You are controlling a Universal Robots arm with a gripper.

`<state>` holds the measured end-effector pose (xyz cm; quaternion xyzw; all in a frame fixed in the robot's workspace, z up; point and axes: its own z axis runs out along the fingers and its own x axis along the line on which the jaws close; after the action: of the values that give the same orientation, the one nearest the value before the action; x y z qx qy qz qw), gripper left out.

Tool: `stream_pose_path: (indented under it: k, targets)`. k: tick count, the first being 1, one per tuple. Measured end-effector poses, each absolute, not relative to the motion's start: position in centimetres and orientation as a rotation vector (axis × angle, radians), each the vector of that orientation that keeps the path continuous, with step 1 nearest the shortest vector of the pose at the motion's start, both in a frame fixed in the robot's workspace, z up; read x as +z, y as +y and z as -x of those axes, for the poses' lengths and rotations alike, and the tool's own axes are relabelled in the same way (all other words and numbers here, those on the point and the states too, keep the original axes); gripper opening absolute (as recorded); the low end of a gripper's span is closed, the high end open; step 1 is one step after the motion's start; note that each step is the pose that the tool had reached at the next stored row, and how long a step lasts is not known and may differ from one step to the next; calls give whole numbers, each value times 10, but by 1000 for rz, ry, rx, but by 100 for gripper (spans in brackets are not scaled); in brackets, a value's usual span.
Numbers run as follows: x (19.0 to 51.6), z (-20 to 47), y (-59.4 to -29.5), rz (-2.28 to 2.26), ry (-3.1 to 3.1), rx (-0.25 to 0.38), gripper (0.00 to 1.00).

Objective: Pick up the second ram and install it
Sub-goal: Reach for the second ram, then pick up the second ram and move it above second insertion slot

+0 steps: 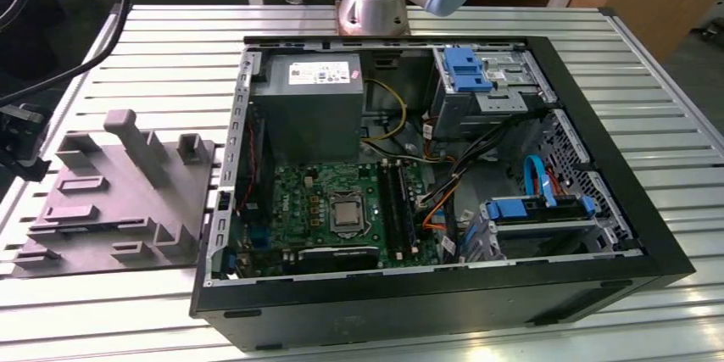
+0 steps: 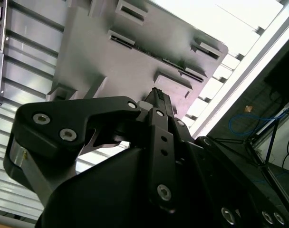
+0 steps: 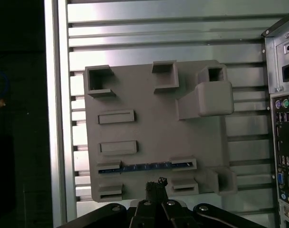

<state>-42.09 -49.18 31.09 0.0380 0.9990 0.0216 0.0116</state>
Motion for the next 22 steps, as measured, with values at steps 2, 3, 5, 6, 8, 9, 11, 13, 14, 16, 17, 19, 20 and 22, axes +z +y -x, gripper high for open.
stream_pose_path:
  k: [2,3,5,6,8,9,11,13,14,16,17,19,20,22]
  targets:
    - [310,421,-492,-118,3115,67,10]
    - [310,421,-492,-118,3115,68,10]
    - [310,421,-492,-118,3115,68,10]
    - [309,421,-492,-118,3115,67,10]
    - [309,421,-492,-118,3115,68,10]
    - [309,421,-492,-118,3115,68,10]
    - [309,421,-492,-118,3115,68,10]
    - [309,421,-492,-118,3115,68,10]
    - [309,421,-492,-117,3115,68,10]
    - [309,421,-492,-92,3117,68,10]
    - [309,421,-492,-70,3117,68,10]
    - [309,421,-492,-14,3119,69,10]
    - [309,421,-492,14,3119,69,10]
    - [309,421,-492,72,3119,70,10]
